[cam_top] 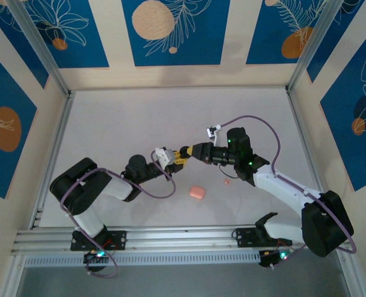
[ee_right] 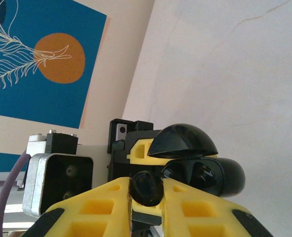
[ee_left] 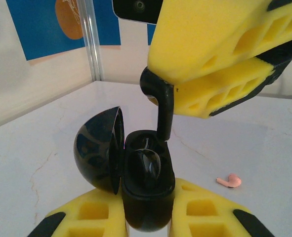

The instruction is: Insert the wireless bluetooth earbuds into the charging case

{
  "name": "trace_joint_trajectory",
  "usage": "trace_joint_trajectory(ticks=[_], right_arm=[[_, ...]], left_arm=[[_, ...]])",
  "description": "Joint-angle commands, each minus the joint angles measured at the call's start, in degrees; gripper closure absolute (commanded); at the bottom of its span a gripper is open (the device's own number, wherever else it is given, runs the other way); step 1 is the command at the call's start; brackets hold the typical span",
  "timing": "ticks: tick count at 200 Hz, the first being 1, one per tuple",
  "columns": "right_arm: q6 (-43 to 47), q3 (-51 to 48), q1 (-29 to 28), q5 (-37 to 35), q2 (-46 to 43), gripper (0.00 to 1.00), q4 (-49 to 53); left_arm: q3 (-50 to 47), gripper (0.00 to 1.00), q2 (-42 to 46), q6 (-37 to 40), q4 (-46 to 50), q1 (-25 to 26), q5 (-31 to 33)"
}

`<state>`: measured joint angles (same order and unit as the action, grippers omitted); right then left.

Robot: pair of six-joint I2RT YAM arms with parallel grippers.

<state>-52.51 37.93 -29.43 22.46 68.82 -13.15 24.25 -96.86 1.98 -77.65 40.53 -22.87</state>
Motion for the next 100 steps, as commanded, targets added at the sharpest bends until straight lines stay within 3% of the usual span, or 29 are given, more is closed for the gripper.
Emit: trace_joint_trajectory(ticks=[1,100], right_arm=[[0.76,1.70,-0.12,-0.79,0.85,0.79,-2.06],[3.32,1.00,-0.85,-2.94,1.80,0.79,2.06]], left_arm=[[1.46,0.82,-0.09,-0.59,-2.95,0.78,-1.60],[1.59,0.82,1.97,-1.28,-2.95,0.77,-0.99]])
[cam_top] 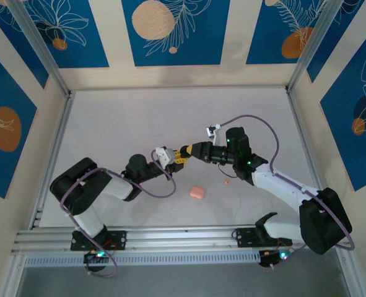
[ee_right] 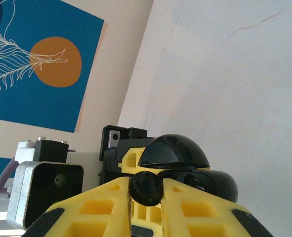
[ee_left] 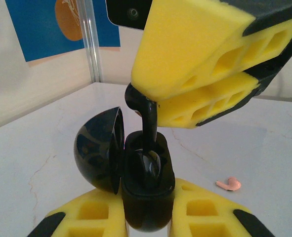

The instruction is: Insert the wireless bluetooth earbuds into the charging case

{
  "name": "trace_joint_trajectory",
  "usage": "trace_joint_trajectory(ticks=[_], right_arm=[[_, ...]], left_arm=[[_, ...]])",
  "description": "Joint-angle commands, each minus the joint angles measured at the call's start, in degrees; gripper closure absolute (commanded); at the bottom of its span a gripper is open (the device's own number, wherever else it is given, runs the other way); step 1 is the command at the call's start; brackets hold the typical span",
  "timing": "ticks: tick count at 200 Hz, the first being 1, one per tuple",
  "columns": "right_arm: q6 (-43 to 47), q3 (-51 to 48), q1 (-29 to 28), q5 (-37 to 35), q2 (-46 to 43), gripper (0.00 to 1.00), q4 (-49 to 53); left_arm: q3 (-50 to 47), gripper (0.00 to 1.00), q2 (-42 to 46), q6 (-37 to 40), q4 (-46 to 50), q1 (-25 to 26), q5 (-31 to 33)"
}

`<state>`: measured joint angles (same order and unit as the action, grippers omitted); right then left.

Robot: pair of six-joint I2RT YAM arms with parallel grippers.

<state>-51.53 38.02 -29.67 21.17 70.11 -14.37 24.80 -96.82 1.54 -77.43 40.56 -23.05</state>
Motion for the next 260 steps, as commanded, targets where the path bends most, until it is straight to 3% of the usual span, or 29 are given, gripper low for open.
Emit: trace_joint_trajectory(ticks=[1,84,183,260], right_arm=[[2.32,0.92,-0.63,-1.70,0.53,0.79,3.46],[3.67,0.65,-1.27,-5.51,-0.23,0.75,7.88],[4.08,2.37,-1.09,-6.83,-3.09,0.54,11.04],[6.59,3.99,0.20,-6.22,-6.75,0.49,15.65]], left_arm=[[1.04,0.82,1.96,-0.79,-3.17,0.75,-0.84],[0.87,0.82,3.03,-0.79,-3.17,0.71,-0.91],[0.16,0.82,3.16,-0.20,-3.21,0.76,-0.63],[-0.36,0.82,3.33,0.30,-3.18,0.73,-1.06]])
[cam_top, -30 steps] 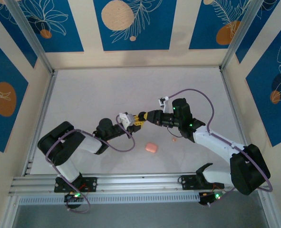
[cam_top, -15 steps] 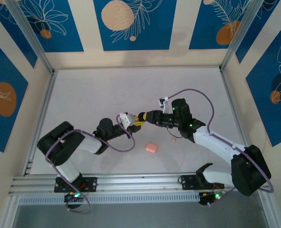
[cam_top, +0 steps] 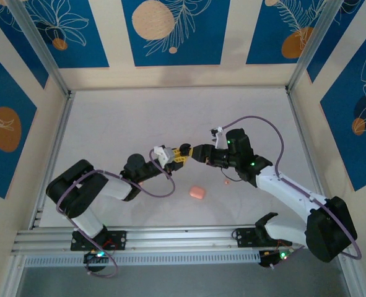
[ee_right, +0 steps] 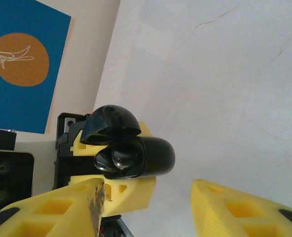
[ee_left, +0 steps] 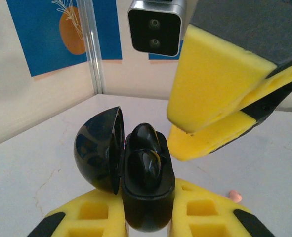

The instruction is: Insert the wireless bluetooth earbuds into the charging case

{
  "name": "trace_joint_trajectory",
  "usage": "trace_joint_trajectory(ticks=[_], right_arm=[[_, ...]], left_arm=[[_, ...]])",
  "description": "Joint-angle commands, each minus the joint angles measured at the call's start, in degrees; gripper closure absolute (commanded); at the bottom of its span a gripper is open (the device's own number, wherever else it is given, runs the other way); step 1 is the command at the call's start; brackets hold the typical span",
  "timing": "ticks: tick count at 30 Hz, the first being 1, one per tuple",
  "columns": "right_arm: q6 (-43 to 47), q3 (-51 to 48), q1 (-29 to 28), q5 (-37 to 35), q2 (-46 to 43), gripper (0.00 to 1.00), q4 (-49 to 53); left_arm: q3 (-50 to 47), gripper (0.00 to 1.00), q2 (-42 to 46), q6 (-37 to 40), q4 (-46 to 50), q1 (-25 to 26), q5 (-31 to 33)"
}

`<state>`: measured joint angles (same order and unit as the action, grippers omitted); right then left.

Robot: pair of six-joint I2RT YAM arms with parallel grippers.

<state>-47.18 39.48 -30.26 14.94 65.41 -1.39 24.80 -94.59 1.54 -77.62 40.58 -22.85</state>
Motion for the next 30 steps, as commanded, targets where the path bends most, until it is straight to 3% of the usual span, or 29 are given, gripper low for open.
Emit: trace_joint_trajectory(ticks=[1,10,17,30], right_arm=[[2.25,2.53,0.80,0.09,-2.09,0.49,2.69],[7.57,5.07,3.15,6.77,-3.09,0.51,5.86],[16.36,11.89,-1.71,-2.31,-2.57,0.60,19.87],[17.01,16.16,-4.99,2.38,2.08,0.73,18.13]], left_arm=[[-0.41,0.82,1.13,0.30,-2.98,0.72,-1.33],[-0.45,0.82,1.35,0.30,-2.98,0.73,-4.17],[-0.45,0.82,1.13,0.13,-3.01,0.81,-4.57],[-0.36,0.82,0.79,-0.31,-2.97,0.79,-4.82]])
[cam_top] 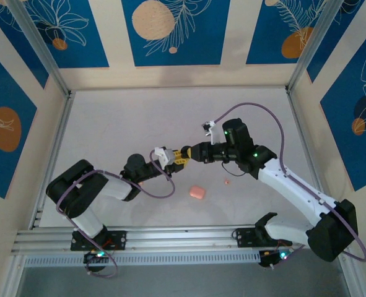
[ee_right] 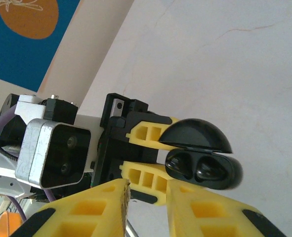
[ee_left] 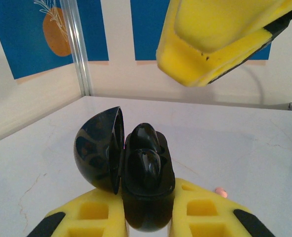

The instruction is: Insert the wireless bluetooth earbuds into the charging case

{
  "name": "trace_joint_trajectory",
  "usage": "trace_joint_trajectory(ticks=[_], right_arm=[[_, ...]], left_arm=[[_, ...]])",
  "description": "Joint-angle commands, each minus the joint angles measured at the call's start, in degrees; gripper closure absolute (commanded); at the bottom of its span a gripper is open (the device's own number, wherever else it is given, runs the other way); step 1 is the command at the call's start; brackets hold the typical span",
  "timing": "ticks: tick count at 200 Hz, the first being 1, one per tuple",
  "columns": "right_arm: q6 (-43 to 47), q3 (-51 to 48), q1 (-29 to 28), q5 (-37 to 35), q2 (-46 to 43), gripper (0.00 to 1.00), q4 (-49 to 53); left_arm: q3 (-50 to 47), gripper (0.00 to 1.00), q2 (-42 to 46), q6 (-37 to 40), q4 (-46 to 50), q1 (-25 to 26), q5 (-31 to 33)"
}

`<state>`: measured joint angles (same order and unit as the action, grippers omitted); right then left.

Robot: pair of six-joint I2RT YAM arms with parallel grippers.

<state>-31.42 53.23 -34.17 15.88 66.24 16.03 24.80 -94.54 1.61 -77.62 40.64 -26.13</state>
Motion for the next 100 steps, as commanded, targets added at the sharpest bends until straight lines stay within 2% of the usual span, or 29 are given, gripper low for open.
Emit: trace_joint_trajectory(ticks=[1,55,100], right_arm=[[1.49,2.88,-1.52,1.08,1.88,0.74,1.03],[2.07,4.03,-2.74,-3.32,3.32,0.77,2.58],[2.24,3.59,-2.74,-3.72,4.94,0.80,2.45]], left_arm=[[-0.36,0.82,0.84,-0.34,-2.90,0.71,-1.47],[-0.45,0.82,1.17,-0.29,-2.97,0.74,-1.33],[-0.45,0.82,1.36,-0.64,-2.97,0.75,-1.73]])
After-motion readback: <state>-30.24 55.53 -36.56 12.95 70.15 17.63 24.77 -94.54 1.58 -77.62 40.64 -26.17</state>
